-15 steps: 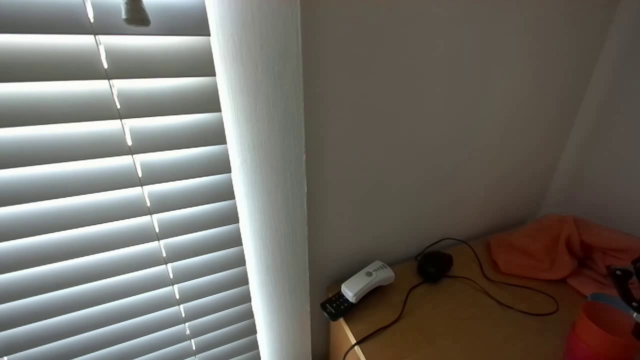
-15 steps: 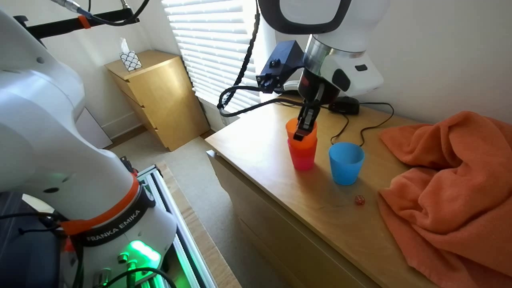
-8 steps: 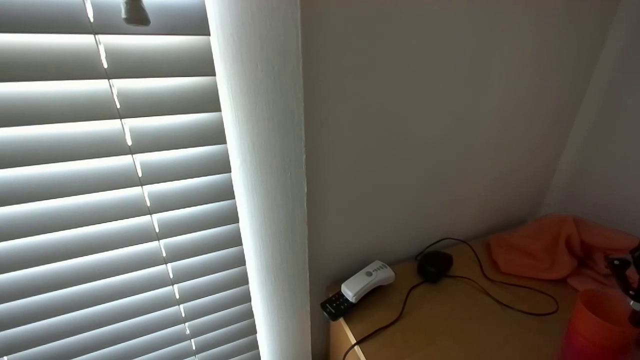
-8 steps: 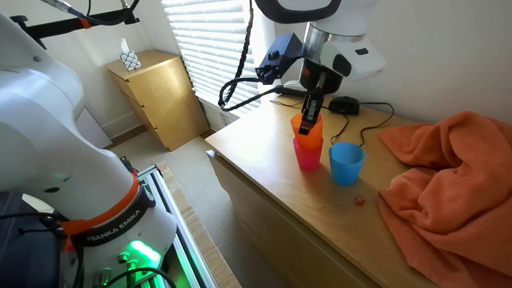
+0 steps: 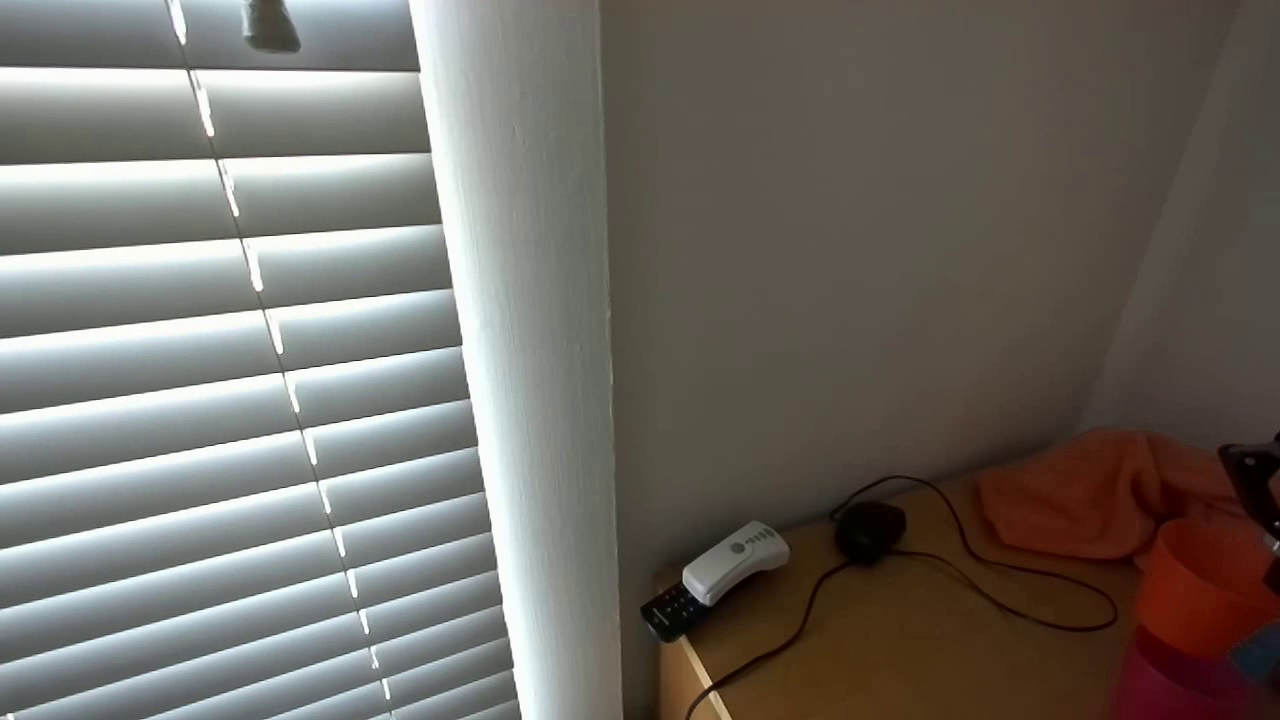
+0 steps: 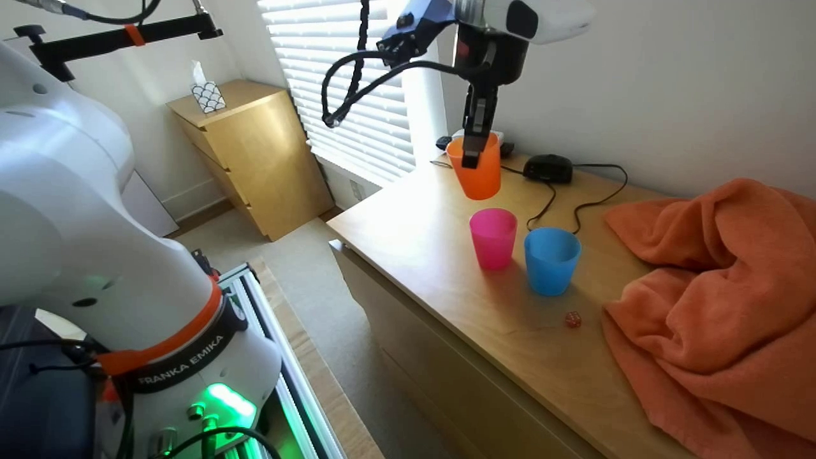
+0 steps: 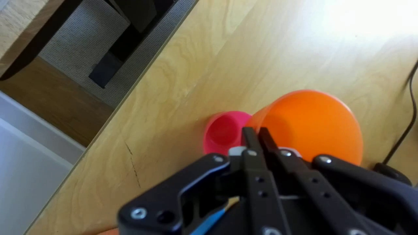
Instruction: Put the orange cup on the cabinet
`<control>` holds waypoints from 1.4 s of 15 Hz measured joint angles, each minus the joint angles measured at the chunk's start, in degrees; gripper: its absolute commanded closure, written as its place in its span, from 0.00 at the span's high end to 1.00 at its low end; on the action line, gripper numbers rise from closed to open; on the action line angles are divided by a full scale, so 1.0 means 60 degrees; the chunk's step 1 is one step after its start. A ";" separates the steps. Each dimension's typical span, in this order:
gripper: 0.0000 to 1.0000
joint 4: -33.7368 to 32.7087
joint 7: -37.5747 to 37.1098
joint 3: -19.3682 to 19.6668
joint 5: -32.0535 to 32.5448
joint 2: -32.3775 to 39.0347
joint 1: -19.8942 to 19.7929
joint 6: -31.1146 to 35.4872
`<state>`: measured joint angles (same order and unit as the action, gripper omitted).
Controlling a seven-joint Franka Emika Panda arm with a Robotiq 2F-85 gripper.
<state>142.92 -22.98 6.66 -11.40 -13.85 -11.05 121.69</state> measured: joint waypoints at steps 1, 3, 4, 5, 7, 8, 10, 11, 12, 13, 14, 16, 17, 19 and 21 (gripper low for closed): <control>0.01 -0.0011 -0.0004 -0.0073 0.0000 -0.0162 0.0022 -0.0202; 0.01 -0.0040 -0.0034 -0.0205 -0.0012 -0.0335 0.0111 -0.0566; 0.01 -0.0054 -0.0035 -0.0252 -0.0060 -0.0330 0.0182 -0.0728; 0.01 -0.0058 -0.0035 -0.0287 -0.0118 -0.0271 0.0255 -0.0851; 0.01 -0.0057 0.0010 -0.0322 -0.0274 0.0000 0.0407 -0.0996; 0.01 -0.0056 0.0082 -0.0324 -0.0353 0.0207 0.0473 -0.0997; 0.01 -0.0061 0.0267 -0.0325 -0.0484 0.0687 0.0541 -0.0997; 0.01 -0.0068 0.0337 -0.0325 -0.0505 0.0942 0.0551 -0.0996; 0.01 -0.0078 0.0389 -0.0325 -0.0506 0.1203 0.0555 -0.0987; 0.01 -0.0086 0.0473 -0.0325 -0.0506 0.1452 0.0556 -0.0961; 0.01 -0.0089 0.0561 -0.0325 -0.0506 0.1680 0.0557 -0.0916; 0.01 -0.0106 0.0693 -0.0324 -0.0511 0.2085 0.0558 -0.0821; 0.01 -0.0125 0.0706 -0.0324 -0.0511 0.2256 0.0569 -0.0751; 0.01 -0.0165 0.0714 -0.0325 -0.0511 0.2511 0.0627 -0.0521; 0.01 -0.0189 0.0715 -0.0326 -0.0506 0.2700 0.0703 -0.0213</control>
<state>141.78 -18.69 4.70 -14.43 2.35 -6.83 120.42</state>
